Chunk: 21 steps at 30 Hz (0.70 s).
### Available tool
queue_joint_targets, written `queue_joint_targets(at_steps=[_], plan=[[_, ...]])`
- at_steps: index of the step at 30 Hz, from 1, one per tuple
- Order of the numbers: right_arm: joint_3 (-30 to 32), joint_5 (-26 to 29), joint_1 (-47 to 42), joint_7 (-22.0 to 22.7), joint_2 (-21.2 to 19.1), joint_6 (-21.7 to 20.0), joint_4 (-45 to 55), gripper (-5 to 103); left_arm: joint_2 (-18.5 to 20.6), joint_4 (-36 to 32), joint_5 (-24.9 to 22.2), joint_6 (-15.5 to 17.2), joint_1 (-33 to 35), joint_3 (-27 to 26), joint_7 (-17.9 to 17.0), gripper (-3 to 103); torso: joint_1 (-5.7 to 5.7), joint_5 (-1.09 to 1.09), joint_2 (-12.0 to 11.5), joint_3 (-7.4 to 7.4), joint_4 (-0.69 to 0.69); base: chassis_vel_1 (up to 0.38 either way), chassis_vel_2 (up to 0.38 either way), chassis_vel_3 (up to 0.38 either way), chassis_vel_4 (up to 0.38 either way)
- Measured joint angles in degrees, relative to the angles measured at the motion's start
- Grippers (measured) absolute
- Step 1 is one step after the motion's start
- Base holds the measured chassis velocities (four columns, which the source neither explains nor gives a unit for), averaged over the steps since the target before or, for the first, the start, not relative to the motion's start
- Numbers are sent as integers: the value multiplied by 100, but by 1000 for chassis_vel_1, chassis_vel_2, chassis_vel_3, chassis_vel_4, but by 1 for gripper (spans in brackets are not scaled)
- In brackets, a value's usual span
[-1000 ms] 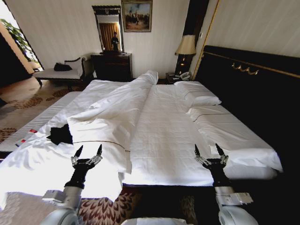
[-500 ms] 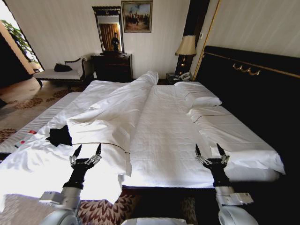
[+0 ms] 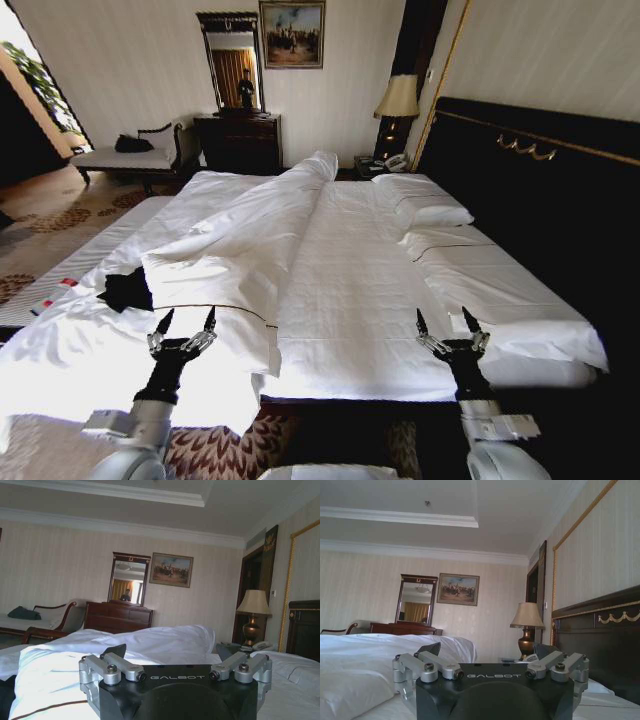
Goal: Fold the clothes on the bed.
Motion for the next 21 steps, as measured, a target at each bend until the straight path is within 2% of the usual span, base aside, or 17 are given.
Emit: queue_joint_targets(at_steps=[21], plan=[[-11,3,44,-16,8,16,-90,100,-11,8,1,-3,-2,5,-2,100,0,0,0,0,0,6,9,-5,-10]])
